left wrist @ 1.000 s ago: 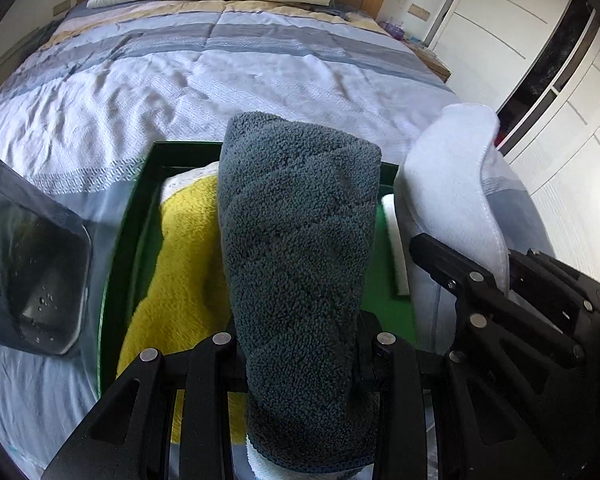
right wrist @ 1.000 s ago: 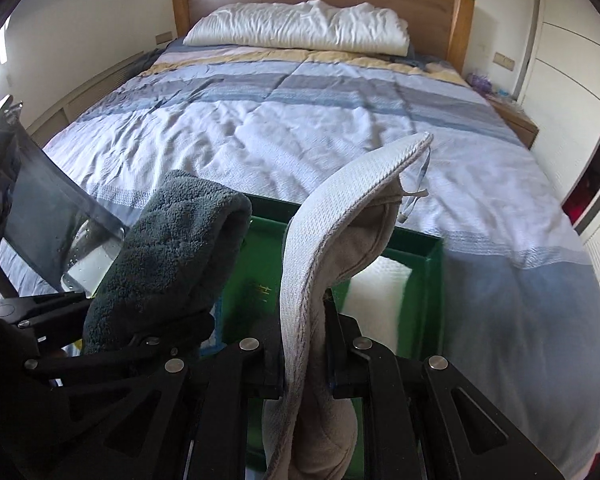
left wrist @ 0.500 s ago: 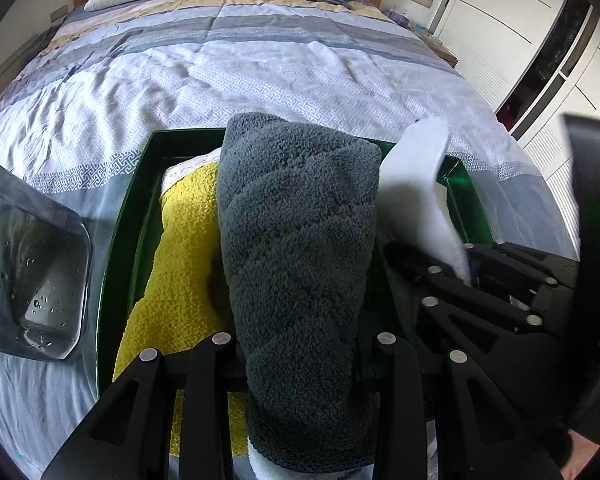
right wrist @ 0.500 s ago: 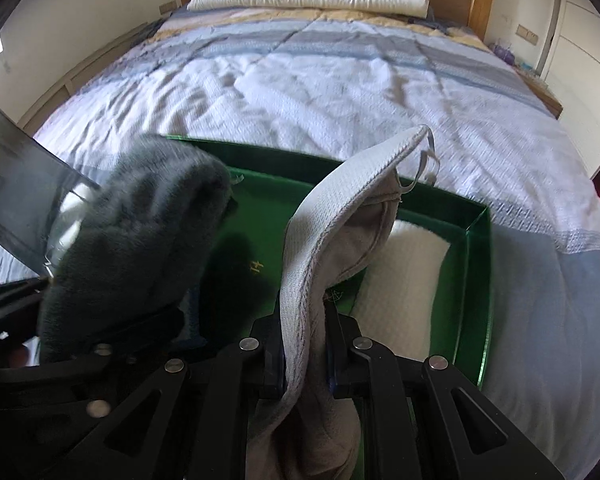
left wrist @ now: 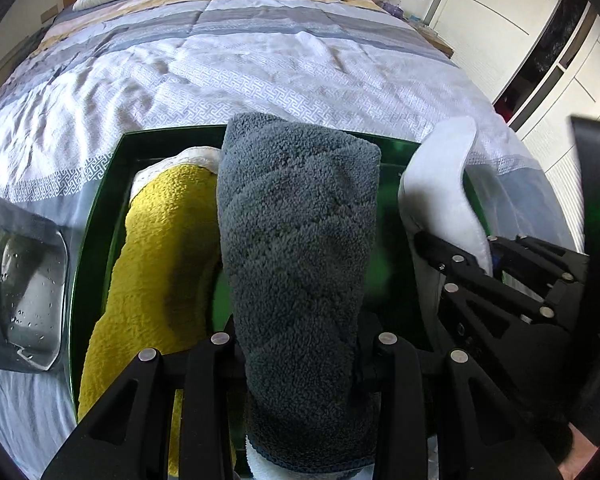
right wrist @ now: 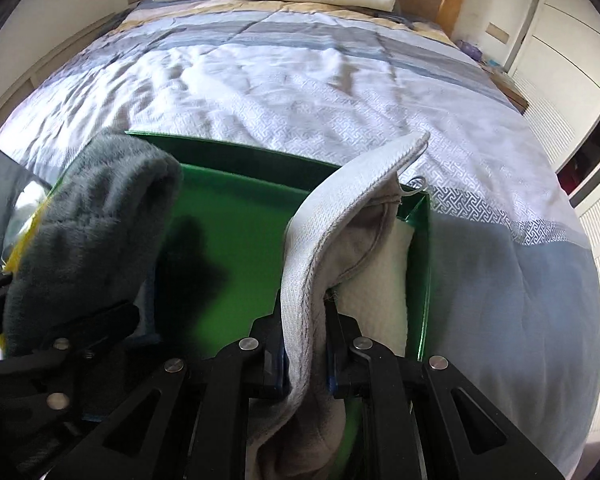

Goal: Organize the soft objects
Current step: 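Lower the mitt and eye mask into the tray and open both grippers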

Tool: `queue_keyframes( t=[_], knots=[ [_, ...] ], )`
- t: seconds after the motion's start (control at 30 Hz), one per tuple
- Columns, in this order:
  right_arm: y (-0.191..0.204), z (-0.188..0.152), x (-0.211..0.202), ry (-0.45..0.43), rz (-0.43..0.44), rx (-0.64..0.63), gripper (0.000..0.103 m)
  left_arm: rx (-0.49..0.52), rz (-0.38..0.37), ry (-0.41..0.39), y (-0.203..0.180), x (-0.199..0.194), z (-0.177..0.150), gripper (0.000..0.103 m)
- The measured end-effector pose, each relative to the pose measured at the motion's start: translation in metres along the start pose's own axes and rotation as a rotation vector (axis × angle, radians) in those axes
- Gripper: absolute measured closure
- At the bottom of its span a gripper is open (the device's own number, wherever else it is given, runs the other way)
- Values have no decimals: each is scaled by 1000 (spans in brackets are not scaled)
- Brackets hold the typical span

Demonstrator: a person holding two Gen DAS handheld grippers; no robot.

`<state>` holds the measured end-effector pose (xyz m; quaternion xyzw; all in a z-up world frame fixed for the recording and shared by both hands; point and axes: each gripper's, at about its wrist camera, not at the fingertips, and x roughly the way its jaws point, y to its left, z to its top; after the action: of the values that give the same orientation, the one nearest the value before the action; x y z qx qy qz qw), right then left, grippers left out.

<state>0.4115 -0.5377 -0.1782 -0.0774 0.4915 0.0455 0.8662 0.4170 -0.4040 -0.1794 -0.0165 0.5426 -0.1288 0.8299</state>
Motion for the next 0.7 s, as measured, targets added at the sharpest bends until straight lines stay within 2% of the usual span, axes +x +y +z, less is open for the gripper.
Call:
queue_keyframes(
  t=[0.23,0.47,0.7],
  knots=[
    [12,-3,-4,-39,45,-21,90,2,36,-3,5,6,-5,74],
    [12,0,2,-35,41,-9,90,23,88,6,3,11,-7,74],
    [14,2,5,-29,38,-5,88,23,93,12,9,12,-6,71]
  ],
)
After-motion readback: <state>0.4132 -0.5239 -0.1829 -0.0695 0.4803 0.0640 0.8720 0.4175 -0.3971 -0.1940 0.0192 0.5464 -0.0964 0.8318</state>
